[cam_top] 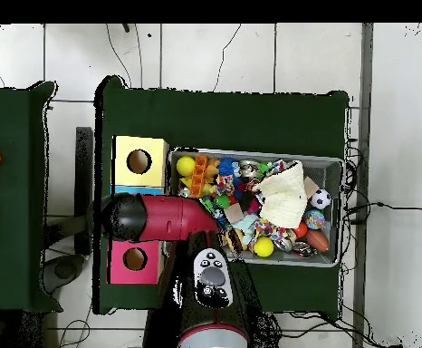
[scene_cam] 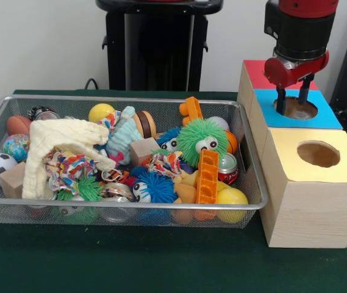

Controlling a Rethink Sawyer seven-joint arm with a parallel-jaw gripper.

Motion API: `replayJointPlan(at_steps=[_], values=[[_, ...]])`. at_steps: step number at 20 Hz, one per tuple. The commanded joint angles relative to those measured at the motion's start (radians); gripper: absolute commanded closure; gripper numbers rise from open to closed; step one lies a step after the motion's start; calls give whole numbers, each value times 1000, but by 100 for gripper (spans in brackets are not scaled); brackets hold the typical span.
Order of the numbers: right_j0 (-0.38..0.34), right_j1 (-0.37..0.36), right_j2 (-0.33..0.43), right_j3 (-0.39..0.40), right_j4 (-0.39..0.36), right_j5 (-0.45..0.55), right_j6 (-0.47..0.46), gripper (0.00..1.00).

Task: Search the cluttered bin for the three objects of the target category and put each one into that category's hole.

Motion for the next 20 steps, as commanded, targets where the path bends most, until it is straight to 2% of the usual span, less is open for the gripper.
replayJointPlan(at_steps=[1,11,20], values=[[-8,-1,1,14,48,25,271,0],[-7,-63,-22,13,65,120,281,0],[-11,-108,-41,0,49,134,256,0]])
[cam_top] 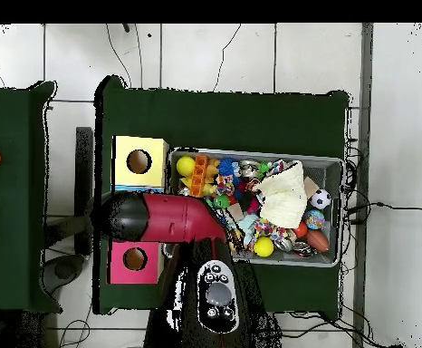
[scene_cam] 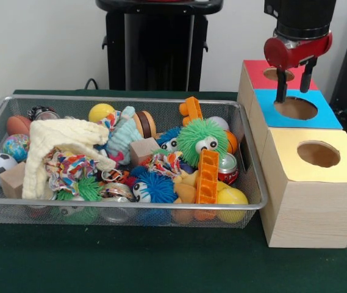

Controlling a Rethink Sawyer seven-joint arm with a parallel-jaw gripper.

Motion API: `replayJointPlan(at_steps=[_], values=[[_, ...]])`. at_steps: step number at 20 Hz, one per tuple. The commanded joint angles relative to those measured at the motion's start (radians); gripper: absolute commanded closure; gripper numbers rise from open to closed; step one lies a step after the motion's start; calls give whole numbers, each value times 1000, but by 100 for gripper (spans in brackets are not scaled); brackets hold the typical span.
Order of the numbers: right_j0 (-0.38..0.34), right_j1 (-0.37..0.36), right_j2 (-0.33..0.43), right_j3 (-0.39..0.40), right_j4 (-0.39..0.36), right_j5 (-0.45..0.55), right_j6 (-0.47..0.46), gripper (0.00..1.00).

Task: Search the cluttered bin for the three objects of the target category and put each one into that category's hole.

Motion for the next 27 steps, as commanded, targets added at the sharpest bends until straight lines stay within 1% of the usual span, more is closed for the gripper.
replayJointPlan(at_steps=[1,3,9,11,13,16,18,21,22,27], values=[[-15,-34,-12,-3,32,113,253,0],[-24,-35,-16,1,25,103,240,0],[-47,8,-26,-36,-10,57,196,0],[-56,13,-24,-37,-17,25,183,0],[-67,15,-32,-49,-37,19,163,0],[-94,7,-25,-58,-75,-3,104,0],[-106,-6,-29,-63,-92,8,87,0],[-120,-33,-29,-66,-107,34,79,0],[-133,-55,-24,-49,-112,35,66,0],[-142,-87,-33,-38,-141,59,61,0]])
